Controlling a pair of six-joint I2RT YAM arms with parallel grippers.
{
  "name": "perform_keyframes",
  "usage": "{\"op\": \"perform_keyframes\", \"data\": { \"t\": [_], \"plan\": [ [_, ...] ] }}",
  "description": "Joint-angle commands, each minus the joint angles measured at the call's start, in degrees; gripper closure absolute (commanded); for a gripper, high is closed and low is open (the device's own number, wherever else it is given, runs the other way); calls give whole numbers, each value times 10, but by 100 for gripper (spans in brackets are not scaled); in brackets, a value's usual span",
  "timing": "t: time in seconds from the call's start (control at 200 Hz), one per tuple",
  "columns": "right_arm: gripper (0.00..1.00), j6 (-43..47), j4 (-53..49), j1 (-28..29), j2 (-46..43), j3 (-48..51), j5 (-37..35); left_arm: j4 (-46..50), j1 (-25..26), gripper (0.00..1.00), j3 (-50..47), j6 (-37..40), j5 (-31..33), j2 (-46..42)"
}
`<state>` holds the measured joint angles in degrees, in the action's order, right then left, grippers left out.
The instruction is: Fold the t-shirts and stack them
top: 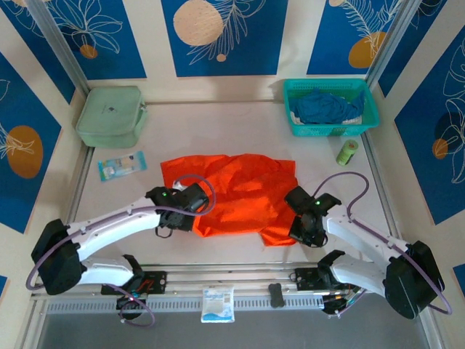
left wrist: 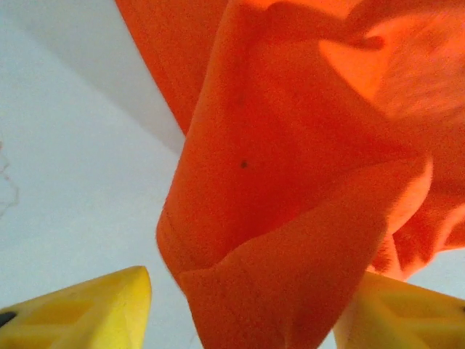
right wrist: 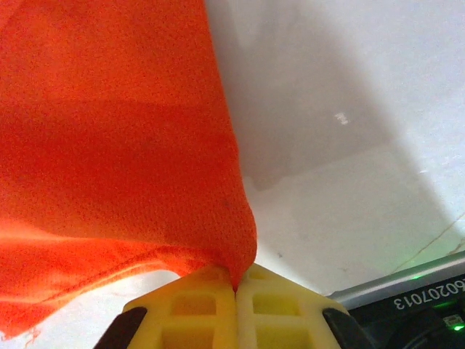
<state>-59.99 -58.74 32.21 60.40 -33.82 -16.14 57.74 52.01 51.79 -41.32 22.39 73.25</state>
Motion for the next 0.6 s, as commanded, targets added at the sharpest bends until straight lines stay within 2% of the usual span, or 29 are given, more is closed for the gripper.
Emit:
{"op": "perform_keyframes", "data": {
  "t": [0.0,0.17,0.345,0.49,0.53,0.595],
  "plan": [
    [100,0,-2,-15,-20,14,-8,86,4,27,68,-39,65,19],
    [100,15,-2,-30,-39,21,7,204,-6,18,175,-42,144,55],
    [100,18,-1,-38,-35,20,0,278,-12,14,227,-43,163,56],
    [100,14,8,-67,-36,18,-8,221,-48,15,213,-8,145,59],
    [100,12,13,-79,-42,18,-10,184,-67,19,203,11,133,66],
    [100,13,23,-103,-54,17,-9,103,-112,30,184,48,102,87]
  ]
}}
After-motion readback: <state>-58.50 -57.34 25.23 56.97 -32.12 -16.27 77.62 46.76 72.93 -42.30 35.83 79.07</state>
